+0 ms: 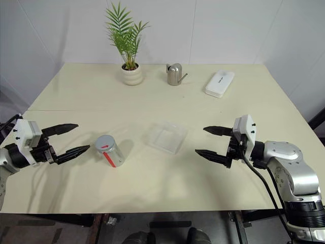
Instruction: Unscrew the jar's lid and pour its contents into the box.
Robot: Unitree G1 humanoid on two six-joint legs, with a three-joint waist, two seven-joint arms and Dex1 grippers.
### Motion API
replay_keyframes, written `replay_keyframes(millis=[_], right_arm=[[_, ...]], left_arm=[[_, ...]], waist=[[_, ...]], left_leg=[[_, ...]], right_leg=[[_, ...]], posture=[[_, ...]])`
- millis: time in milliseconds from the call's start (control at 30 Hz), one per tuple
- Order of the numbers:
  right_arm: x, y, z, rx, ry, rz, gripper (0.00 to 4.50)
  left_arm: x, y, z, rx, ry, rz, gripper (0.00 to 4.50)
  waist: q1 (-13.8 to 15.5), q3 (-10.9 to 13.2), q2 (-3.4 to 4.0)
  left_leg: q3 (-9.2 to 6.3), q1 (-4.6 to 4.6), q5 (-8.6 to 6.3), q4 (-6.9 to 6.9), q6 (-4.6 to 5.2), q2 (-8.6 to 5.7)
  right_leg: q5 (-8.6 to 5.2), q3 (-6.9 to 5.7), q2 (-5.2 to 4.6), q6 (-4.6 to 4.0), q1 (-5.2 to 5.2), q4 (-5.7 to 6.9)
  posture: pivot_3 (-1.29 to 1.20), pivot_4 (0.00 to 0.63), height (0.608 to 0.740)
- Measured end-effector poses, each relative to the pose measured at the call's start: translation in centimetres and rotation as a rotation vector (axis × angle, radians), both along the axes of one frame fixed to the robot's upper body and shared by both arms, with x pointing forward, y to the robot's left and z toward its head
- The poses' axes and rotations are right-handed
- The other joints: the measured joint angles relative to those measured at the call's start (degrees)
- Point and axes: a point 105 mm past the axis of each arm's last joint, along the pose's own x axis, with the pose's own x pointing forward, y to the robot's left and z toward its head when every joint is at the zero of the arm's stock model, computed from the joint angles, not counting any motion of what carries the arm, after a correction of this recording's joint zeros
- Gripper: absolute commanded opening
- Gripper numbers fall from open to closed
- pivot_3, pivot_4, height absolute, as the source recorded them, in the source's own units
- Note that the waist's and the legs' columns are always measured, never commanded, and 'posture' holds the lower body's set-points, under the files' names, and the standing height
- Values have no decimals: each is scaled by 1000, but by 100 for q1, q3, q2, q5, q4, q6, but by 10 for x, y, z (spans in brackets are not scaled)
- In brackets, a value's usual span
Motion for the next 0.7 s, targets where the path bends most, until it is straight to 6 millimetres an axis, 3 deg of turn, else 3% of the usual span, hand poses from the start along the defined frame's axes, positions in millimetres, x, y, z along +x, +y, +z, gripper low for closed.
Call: replay_keyframes(millis=[233, 400, 567, 700], right_arm=[[2, 13, -6, 36, 9, 52, 4500], [2, 32, 16, 58, -47, 154, 4500], [-2, 55, 21, 87, -53, 261, 4500], [-3, 70, 23, 101, -57, 314, 4500]], left_arm=[[-19, 10, -13, -17, 9, 89, 4447], [-51, 14, -31, -92, 14, 236, 4447], [-80, 0, -45, -187, 6, 370, 4447], [-83, -21, -58, -269, -15, 441, 4447]], waist=[[-48, 0, 0], [-52, 1, 2], [21, -1, -1], [71, -1, -1]], left_leg=[[10, 2, -5, 1, -4, 7], [15, 1, -8, 7, -2, 13], [15, -2, -30, 32, 4, 17], [21, -2, -56, 54, -16, 17]], right_leg=[[0, 11, 5, 0, -4, 0], [1, 21, 8, -1, -10, 1], [4, 26, 5, -6, -7, 3], [8, 33, 4, -12, -6, 1]], posture=[[0, 150, 740], [0, 150, 740], [0, 150, 740], [0, 150, 740]])
